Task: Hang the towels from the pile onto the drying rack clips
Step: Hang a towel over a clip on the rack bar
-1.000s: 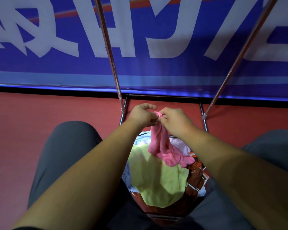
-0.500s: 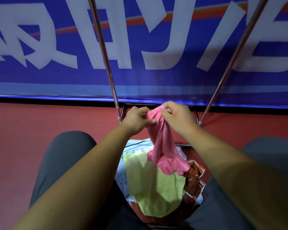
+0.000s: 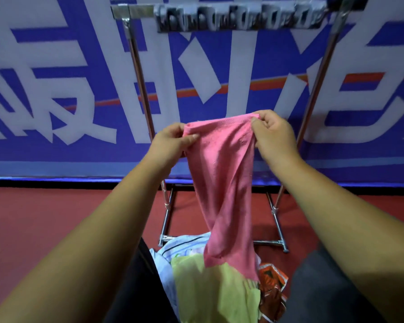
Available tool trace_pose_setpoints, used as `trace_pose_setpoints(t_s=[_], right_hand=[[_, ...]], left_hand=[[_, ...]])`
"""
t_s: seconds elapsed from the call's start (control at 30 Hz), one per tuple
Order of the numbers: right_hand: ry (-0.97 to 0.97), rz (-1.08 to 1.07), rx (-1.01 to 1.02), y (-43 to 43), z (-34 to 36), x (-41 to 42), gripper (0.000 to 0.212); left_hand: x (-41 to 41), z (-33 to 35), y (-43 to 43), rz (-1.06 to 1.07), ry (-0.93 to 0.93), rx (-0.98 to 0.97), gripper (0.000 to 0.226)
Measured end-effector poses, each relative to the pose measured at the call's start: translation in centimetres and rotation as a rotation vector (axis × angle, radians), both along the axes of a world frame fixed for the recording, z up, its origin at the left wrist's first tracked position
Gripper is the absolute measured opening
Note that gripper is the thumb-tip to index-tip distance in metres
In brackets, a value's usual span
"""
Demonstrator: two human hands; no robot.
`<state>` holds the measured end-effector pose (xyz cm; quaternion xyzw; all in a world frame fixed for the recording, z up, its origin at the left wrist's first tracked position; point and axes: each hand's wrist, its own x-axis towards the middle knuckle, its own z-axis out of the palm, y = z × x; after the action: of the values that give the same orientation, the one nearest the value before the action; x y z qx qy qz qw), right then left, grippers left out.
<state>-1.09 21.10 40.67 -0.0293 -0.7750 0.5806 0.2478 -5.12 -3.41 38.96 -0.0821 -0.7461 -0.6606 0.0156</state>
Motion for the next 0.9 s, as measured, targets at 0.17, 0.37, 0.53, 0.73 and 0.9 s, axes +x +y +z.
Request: trace_pose_setpoints(t_s=[0.17,0.37,0.53,0.73,0.9], right_hand=[[0.046,-0.057,0.009,0.7,6.6,-0.2,0.021],[0.09,-0.02,-0.021,0.4,12.3,0.4,0.023],[0.113,0.018,-0.072,-0.3,14.7,0.4,0.022],[0.08,0.04,-0.062,-0.9,15.7,-0.2,0.02],[-0.001,0.042,-0.081,-1.4,15.7,-0.4,0.023]], left_hand=[[-0.2,7.1,0.5,-0.025,0.12,0.083,0.015],[0.0,13.5,0.4,0.02,0.215,0.108,0.015],[0.3,16.8,0.3,0.077,0.266,0.114,0.017],[0.8,17.9,0.1,0.123,0.251,0.146,0.015],[1.2,17.6,0.1,0.173,0.178,0.206,0.015]])
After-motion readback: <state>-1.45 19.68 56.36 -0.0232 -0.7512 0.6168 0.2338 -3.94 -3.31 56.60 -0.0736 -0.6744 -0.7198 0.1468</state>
